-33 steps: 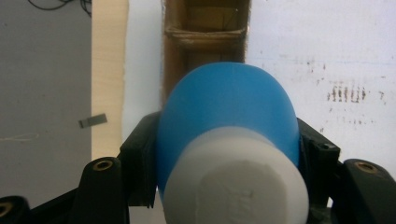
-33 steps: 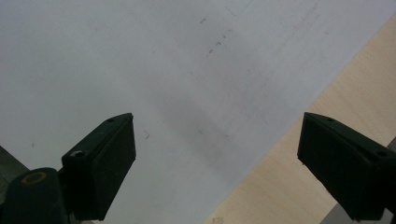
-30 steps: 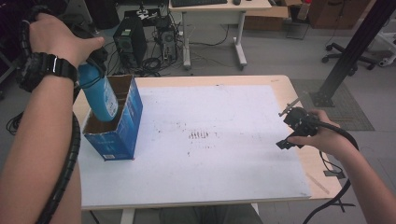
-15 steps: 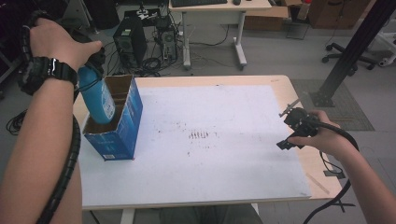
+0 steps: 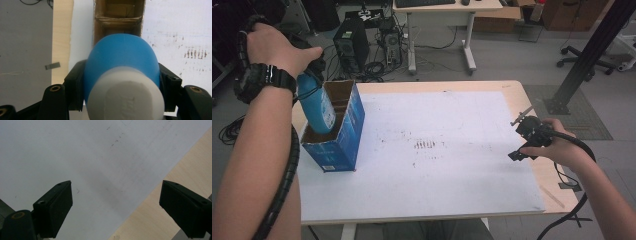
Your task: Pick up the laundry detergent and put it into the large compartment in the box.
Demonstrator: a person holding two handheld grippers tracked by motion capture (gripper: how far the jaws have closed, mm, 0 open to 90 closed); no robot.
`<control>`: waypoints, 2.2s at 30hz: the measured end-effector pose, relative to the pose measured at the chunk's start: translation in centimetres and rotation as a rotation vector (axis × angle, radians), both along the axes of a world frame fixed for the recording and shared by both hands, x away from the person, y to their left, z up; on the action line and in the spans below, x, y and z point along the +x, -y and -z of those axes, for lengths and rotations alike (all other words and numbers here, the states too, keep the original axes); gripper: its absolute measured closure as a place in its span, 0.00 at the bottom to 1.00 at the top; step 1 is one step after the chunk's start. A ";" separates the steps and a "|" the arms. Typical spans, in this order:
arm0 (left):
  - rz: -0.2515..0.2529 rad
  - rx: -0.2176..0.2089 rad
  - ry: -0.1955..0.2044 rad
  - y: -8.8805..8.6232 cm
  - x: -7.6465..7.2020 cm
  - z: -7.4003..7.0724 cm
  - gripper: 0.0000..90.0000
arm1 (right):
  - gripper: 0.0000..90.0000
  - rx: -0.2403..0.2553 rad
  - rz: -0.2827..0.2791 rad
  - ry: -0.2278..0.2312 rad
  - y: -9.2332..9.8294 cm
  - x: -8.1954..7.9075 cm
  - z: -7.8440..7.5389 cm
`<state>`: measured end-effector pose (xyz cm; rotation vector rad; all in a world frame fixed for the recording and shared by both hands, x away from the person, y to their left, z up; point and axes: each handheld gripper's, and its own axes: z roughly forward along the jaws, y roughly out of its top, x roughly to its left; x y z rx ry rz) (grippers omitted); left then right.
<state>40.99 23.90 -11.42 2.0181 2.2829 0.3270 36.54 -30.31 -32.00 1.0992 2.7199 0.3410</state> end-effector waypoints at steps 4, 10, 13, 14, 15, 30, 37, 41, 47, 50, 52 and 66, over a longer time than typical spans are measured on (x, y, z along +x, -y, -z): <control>0.005 -0.002 -0.002 0.0 0.1 0.3 0.42 | 0.13 0.000 0.000 0.000 0.0 0.0 0.0; 0.007 0.000 -0.003 -0.1 0.2 0.8 0.42 | 0.13 -0.001 -0.002 -0.003 -0.1 0.0 0.2; 0.009 0.000 -0.010 -0.2 0.2 1.1 0.42 | 0.13 -0.002 -0.004 -0.004 -0.1 0.0 0.3; 0.008 0.000 -0.010 -0.2 0.2 1.2 0.42 | 0.13 -0.002 -0.002 -0.005 -0.1 0.0 0.3; 0.008 0.000 -0.014 -0.2 0.2 1.3 0.42 | 0.13 -0.002 -0.003 -0.004 -0.1 0.0 0.3; 0.013 -0.002 -0.036 -0.3 0.5 2.8 0.42 | 0.13 -0.006 -0.003 -0.012 -0.2 0.0 0.6; 0.018 -0.004 -0.044 -0.4 0.6 3.3 0.42 | 0.13 -0.006 -0.003 -0.011 -0.1 0.0 0.6; 0.017 -0.005 -0.048 -0.4 0.6 3.7 0.42 | 0.13 -0.007 -0.004 -0.012 -0.2 0.0 0.7; 0.020 -0.005 -0.054 -0.5 0.7 4.0 0.42 | 0.13 -0.006 -0.004 -0.012 -0.2 -0.1 0.6; 0.015 -0.010 -0.056 -0.6 0.7 4.2 0.42 | 0.13 -0.005 -0.003 -0.011 -0.1 -0.1 0.6; 0.018 -0.011 -0.059 -0.6 0.7 4.4 0.42 | 0.13 -0.006 -0.002 -0.013 -0.1 -0.1 0.7; 0.022 -0.015 -0.067 -0.6 1.0 5.4 0.42 | 0.13 -0.005 -0.001 -0.015 0.0 -0.1 0.8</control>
